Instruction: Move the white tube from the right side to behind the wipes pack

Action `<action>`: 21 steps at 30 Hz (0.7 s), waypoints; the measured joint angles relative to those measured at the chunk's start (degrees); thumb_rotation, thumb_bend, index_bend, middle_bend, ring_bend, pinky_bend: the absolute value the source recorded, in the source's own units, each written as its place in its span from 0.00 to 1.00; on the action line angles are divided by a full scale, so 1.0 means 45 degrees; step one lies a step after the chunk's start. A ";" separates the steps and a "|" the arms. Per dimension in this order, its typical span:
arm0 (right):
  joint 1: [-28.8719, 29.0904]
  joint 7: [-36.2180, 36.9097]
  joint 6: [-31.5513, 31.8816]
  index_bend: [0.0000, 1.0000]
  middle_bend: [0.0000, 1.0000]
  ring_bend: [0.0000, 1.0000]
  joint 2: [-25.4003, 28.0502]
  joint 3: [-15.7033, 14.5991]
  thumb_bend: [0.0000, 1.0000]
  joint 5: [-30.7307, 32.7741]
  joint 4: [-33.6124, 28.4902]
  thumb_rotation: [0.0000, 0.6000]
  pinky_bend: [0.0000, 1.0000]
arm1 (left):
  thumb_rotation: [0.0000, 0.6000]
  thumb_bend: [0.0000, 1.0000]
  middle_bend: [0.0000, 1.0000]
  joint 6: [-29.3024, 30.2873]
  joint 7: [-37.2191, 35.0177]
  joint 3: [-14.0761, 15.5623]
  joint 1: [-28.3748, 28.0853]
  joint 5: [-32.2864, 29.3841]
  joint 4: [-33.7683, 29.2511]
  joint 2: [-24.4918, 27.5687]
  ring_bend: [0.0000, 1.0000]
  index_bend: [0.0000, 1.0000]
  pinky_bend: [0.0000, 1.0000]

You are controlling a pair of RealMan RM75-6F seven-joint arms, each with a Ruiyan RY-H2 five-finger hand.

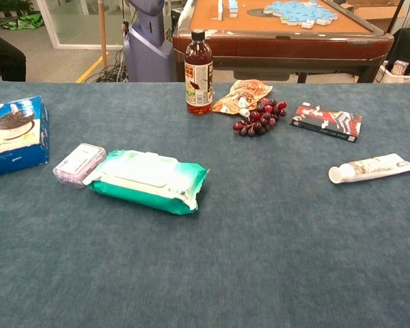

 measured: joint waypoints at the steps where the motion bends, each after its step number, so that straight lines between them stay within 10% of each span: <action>1: 0.0004 -0.0008 -0.0016 0.42 0.39 0.36 0.0002 -0.0002 0.03 0.0005 -0.0010 1.00 0.44 | 1.00 0.25 0.43 0.0000 -0.0014 -0.0003 0.0001 -0.0005 0.0011 -0.0003 0.40 0.23 0.20; 21: 0.2027 -0.0119 -0.2387 0.33 0.39 0.35 0.0004 0.0589 0.08 -0.0244 0.0419 1.00 0.44 | 1.00 0.25 0.43 0.0271 -0.0291 0.0030 0.0181 0.0092 0.0092 0.0108 0.40 0.23 0.20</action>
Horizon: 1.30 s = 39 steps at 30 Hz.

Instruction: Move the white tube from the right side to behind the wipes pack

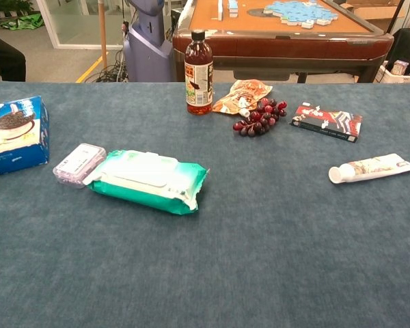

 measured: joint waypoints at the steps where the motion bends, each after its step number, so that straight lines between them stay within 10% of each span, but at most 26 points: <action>1: 0.0259 -0.0056 -0.0287 0.34 0.39 0.35 -0.0069 0.0074 0.09 0.0012 0.0147 1.00 0.44 | 1.00 0.25 0.43 0.0032 -0.0009 0.0009 0.0034 -0.0008 -0.0008 0.0020 0.40 0.23 0.20; 39: 0.5094 0.1391 -0.5331 0.37 0.43 0.34 -0.6481 0.0097 0.23 0.0744 0.9511 1.00 0.44 | 1.00 0.25 0.43 0.0267 0.0001 0.0119 0.0611 -0.0422 -0.0270 0.0275 0.40 0.23 0.20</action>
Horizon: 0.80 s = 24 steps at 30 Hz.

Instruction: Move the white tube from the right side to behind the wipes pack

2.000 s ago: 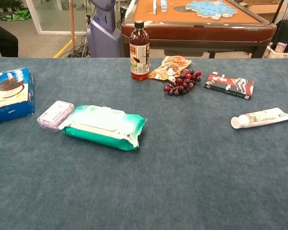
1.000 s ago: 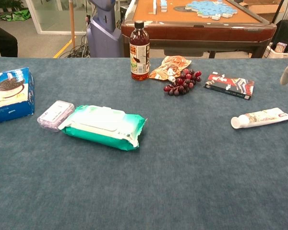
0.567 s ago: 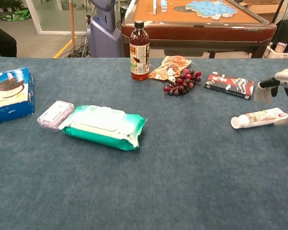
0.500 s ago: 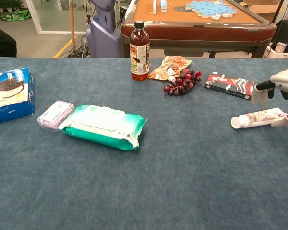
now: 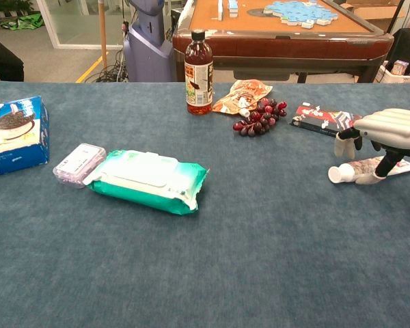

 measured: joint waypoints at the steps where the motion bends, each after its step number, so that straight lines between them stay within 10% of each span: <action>1: 0.0020 0.0048 -0.0003 0.37 0.43 0.34 -0.0055 -0.0017 0.24 0.0002 0.0089 1.00 0.44 | 1.00 0.25 0.43 -0.0005 0.0001 -0.0002 0.0000 -0.0001 0.0001 -0.0003 0.40 0.23 0.20; 24: 0.0439 0.0630 -0.0555 0.67 0.65 0.58 0.0171 -0.0426 0.67 0.0070 0.0005 1.00 0.56 | 1.00 0.25 0.43 -0.0276 -0.0087 -0.0099 -0.0182 0.0111 0.0011 0.0054 0.40 0.23 0.20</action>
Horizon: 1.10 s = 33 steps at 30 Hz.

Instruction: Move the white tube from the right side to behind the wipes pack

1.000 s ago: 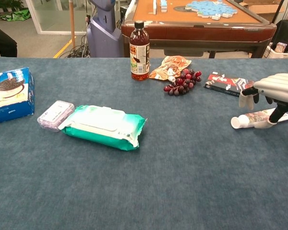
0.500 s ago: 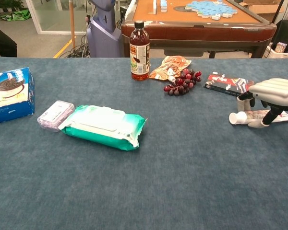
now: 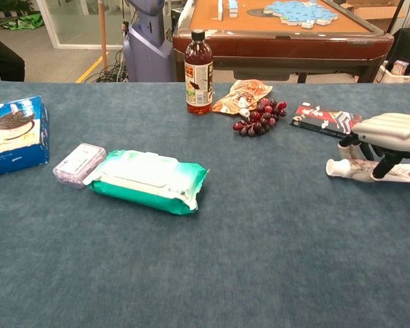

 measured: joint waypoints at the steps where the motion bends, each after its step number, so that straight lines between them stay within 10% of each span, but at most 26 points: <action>1: 0.0076 -0.0008 -0.0082 0.69 0.66 0.60 0.0082 -0.0006 0.70 -0.0016 -0.0140 1.00 0.57 | 1.00 0.25 0.43 -0.0018 -0.0020 -0.0002 -0.0015 0.0021 -0.0010 0.0028 0.40 0.23 0.20; 20: 0.2479 -0.0422 -0.2831 0.82 0.75 0.72 0.2467 0.0526 0.86 0.0273 -0.4509 1.00 0.67 | 1.00 0.25 0.43 -0.1450 -0.0344 -0.0304 -0.1434 0.1024 -0.0257 0.1495 0.42 0.22 0.20; 33: 0.5292 -0.3234 -0.5264 0.84 0.77 0.75 0.3912 0.1132 0.87 0.0981 -0.6854 1.00 0.67 | 1.00 0.25 0.49 -0.5355 -0.2088 -0.0556 -0.4467 0.1867 0.0167 0.2377 0.47 0.10 0.23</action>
